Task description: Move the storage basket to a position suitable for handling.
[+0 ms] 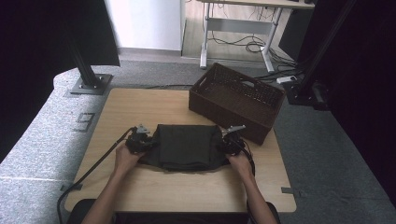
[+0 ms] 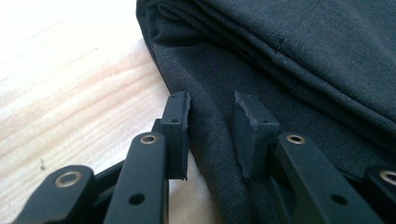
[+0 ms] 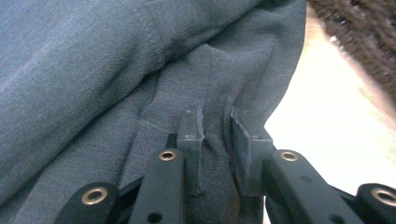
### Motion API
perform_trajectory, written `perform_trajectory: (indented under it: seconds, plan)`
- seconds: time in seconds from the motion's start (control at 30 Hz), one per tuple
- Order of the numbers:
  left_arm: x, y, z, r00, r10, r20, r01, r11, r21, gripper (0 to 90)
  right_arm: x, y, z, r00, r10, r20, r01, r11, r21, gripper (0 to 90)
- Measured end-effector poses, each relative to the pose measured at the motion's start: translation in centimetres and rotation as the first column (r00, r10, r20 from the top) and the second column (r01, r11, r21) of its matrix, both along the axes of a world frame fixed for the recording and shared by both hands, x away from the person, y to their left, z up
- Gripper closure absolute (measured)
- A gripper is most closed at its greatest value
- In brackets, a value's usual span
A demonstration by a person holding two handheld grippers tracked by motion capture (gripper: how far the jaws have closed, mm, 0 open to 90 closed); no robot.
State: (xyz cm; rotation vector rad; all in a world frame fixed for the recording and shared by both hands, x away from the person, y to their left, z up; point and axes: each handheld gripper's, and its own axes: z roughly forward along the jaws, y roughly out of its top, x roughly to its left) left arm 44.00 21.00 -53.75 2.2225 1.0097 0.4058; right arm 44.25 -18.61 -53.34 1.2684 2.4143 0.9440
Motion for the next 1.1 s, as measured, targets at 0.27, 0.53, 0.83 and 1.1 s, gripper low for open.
perform_trajectory:
  seconds: [0.27,0.53,0.83,1.1]
  plan:
    - [-2.1,0.3,0.1,0.9991,-0.036,-0.022,0.036,0.9994,-0.006,66.7,-2.3,-0.5,-0.1,0.9991,0.041,-0.008,-0.041,0.999,0.024,72.3]
    - [-4.2,0.1,0.4,0.996,-0.085,-0.027,0.086,0.9958,0.033,64.5,-4.8,-1.0,-0.2,0.9968,0.08,-0.005,-0.08,0.996,0.034,70.8]
    - [-7.0,0.0,0.4,0.9936,-0.109,-0.027,0.11,0.9933,0.033,63.6,-7.6,-1.6,-0.4,0.9941,0.108,-0.005,-0.108,0.993,0.047,68.3]
    - [-9.1,1.0,0.1,0.9927,-0.105,-0.058,0.103,0.994,-0.037,60.8,-9.6,-1.8,-0.4,0.9927,0.121,0.002,-0.121,0.992,0.046,65.6]
